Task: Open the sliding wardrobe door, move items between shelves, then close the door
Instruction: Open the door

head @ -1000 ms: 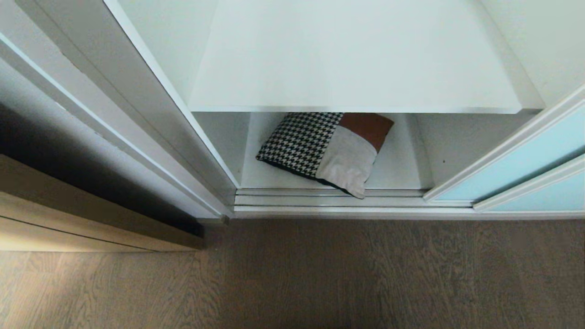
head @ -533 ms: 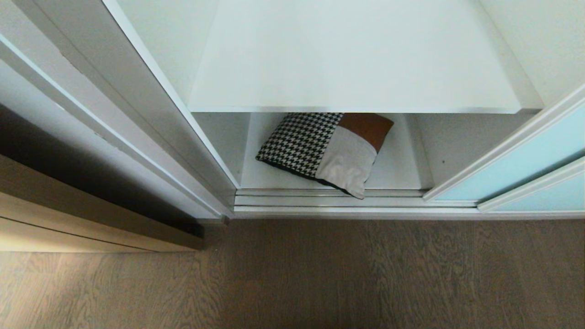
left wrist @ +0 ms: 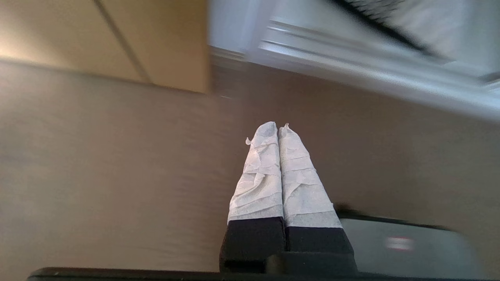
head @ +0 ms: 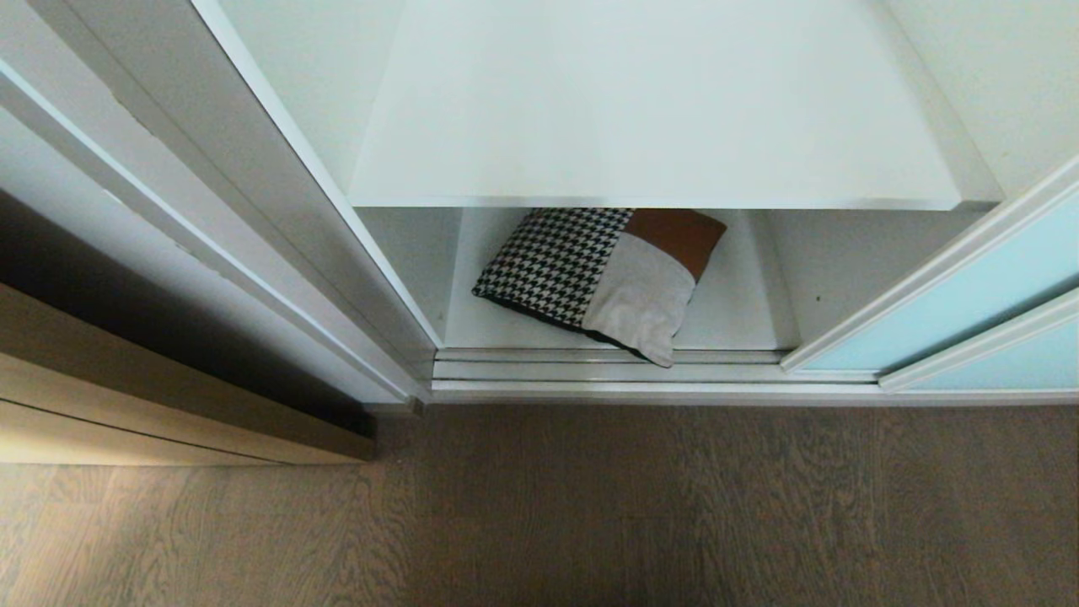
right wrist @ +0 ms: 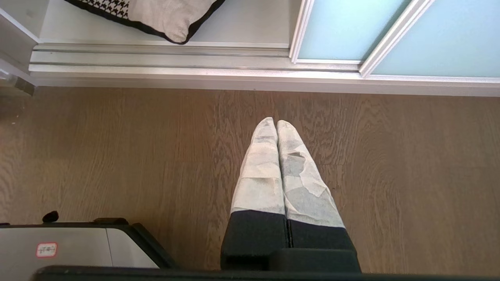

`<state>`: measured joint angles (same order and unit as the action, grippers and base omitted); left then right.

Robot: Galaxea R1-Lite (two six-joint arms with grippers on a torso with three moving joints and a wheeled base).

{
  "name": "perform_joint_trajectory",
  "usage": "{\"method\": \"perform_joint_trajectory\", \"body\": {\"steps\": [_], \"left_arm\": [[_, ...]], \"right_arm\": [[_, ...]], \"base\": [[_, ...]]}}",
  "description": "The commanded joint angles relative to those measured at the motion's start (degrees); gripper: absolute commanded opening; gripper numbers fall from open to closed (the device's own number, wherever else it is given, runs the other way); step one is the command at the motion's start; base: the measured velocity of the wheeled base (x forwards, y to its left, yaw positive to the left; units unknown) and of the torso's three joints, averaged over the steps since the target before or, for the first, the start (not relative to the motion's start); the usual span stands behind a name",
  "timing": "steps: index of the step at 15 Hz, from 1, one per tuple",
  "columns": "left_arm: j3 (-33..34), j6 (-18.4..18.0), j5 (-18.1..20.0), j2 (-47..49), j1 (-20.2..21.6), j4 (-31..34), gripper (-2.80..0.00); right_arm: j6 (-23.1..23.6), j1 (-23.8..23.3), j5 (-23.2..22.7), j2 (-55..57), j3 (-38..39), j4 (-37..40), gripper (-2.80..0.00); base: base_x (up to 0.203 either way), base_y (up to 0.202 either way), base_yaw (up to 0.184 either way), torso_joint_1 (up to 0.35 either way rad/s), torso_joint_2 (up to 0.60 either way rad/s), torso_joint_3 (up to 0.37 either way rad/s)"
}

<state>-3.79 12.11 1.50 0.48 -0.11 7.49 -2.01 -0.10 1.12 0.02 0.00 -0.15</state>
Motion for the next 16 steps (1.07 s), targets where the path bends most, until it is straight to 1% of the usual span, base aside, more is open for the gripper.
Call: {"method": "perform_joint_trajectory", "body": {"steps": [1, 2, 3, 5, 6, 7, 8, 9, 10, 11, 13, 16], "left_arm": [[-0.1, 3.3, 1.6, -0.4, -0.1, -0.1, -2.8], [0.1, 1.9, 1.4, -0.4, 0.0, -0.3, -2.8], [0.0, -0.4, 1.3, -0.4, 0.0, -0.4, -2.8], [-0.1, -8.4, 1.1, -0.4, 0.0, -0.4, -2.8], [-0.3, -10.8, 1.1, -0.3, 0.0, -0.5, -2.8], [-0.3, -12.1, 1.0, -0.3, 0.0, -0.5, -2.8], [0.0, -15.2, 0.9, -0.3, 0.0, -0.4, -2.8], [1.2, -20.0, 0.8, -0.3, 0.0, -0.8, -2.8], [1.8, -21.7, 1.0, -0.3, 0.0, -1.7, -2.8], [2.1, -20.7, 1.0, -0.4, 0.0, -2.7, -2.8], [2.2, -17.5, 0.5, -0.4, 0.0, -3.0, -2.8], [2.2, -16.7, 0.5, -0.5, 0.0, -3.0, -2.8]], "right_arm": [[0.0, 0.0, 0.0, 0.0, 0.0, 0.0, -2.8], [0.0, 0.0, 0.0, 0.0, 0.0, 0.0, -2.8], [0.0, 0.0, 0.0, 0.0, 0.0, 0.0, -2.8], [0.0, 0.0, 0.0, 0.0, 0.0, 0.0, -2.8], [0.0, 0.0, 0.0, 0.0, 0.0, 0.0, -2.8], [0.0, 0.0, 0.0, 0.0, 0.0, 0.0, -2.8], [0.0, 0.0, 0.0, 0.0, 0.0, 0.0, -2.8], [0.0, 0.0, 0.0, 0.0, 0.0, 0.0, -2.8], [0.0, 0.0, 0.0, 0.0, 0.0, 0.0, -2.8], [0.0, 0.0, 0.0, 0.0, 0.0, 0.0, -2.8], [0.0, 0.0, 0.0, 0.0, 0.0, 0.0, -2.8], [0.0, 0.0, 0.0, 0.0, 0.0, 0.0, -2.8]], "base": [[0.0, 0.0, 0.0, 0.0, 0.0, 0.0], [0.0, 0.0, 0.0, 0.0, 0.0, 0.0], [0.0, 0.0, 0.0, 0.0, 0.0, 0.0], [0.0, 0.0, 0.0, 0.0, 0.0, 0.0], [0.0, 0.0, 0.0, 0.0, 0.0, 0.0], [0.0, 0.0, 0.0, 0.0, 0.0, 0.0], [0.0, 0.0, 0.0, 0.0, 0.0, 0.0], [0.0, 0.0, 0.0, 0.0, 0.0, 0.0], [0.0, 0.0, 0.0, 0.0, 0.0, 0.0], [0.0, 0.0, 0.0, 0.0, 0.0, 0.0], [0.0, 0.0, 0.0, 0.0, 0.0, 0.0], [0.0, 0.0, 0.0, 0.0, 0.0, 0.0]]}}
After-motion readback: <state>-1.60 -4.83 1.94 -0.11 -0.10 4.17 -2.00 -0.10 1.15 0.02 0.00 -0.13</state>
